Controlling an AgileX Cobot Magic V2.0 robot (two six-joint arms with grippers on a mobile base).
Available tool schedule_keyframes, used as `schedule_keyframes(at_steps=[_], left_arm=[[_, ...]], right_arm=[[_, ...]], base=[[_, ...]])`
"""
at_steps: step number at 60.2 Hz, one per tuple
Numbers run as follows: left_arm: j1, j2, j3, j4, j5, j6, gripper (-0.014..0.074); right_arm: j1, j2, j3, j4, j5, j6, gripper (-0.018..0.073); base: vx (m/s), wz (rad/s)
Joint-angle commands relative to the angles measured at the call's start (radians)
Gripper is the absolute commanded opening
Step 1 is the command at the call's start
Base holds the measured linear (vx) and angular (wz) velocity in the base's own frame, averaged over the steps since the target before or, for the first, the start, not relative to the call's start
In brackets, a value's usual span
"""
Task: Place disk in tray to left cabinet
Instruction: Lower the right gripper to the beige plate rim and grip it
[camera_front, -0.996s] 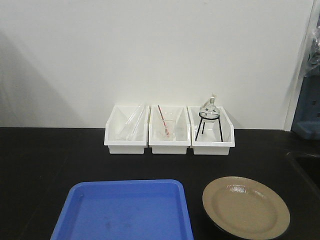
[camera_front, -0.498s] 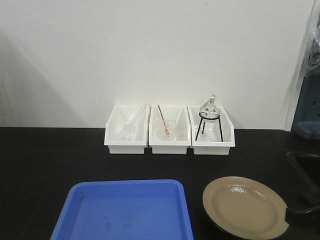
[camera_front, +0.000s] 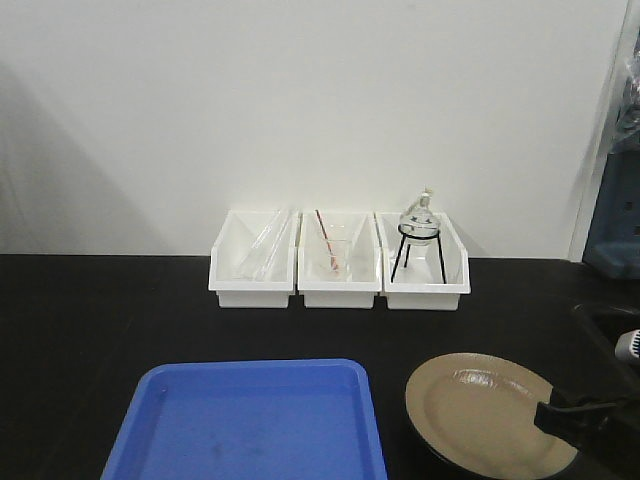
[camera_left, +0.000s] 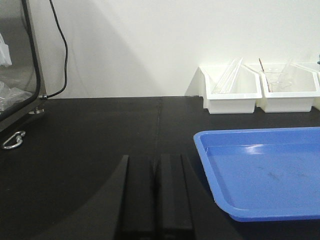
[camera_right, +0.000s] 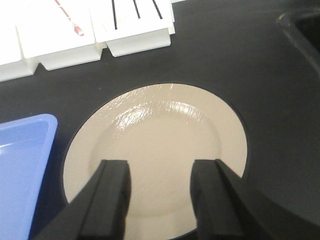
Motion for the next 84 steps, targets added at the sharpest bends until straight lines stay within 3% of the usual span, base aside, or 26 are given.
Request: schedule_keyframes(at_steps=[1,8,20,26,33,48,71,84], left_arm=[[0.002,0.003,0.031,-0.002,-0.078,-0.009,-0.0008],[0.002,0.003,0.031,-0.002,-0.078,-0.009,-0.0008],[0.002,0.003,0.031,-0.002,-0.078,-0.009,-0.0008],[0.002,0.003,0.031,-0.002,-0.078,-0.009,-0.0008],[0.002,0.003,0.031,-0.002,-0.078,-0.009,-0.0008],[0.002,0.003,0.031,-0.002,-0.078,-0.009,-0.0008],[0.002,0.003,0.031,-0.002,-0.078,-0.009,-0.0008],[0.002,0.003,0.031,-0.002,-0.078,-0.009,-0.0008]], right_arm=[[-0.006,-0.008,-0.034,0.071,-0.065,0.039,0.0428],[-0.032,0.001,-0.09,0.142,0.093,0.047,0.0438],[-0.231,0.077,-0.324,0.143,0.446,0.023,0.0438],[-0.301,0.148,-0.445,0.166,0.61,-0.066,0.0438],[-0.336,0.265,-0.567,0.257,0.729,-0.247,0.0438],[-0.335,0.481,-0.743,0.468,0.779,-0.462,0.0438],[-0.335,0.644,-0.832,0.48,0.784,-0.518,0.0438],[-0.334,0.702,-0.832,0.564,0.782,-0.585,0.0438]], base=[[0.0,0.0],[0.0,0.0],[0.0,0.0],[0.0,0.0],[0.0,0.0],[0.0,0.0],[0.0,0.0],[0.0,0.0]])
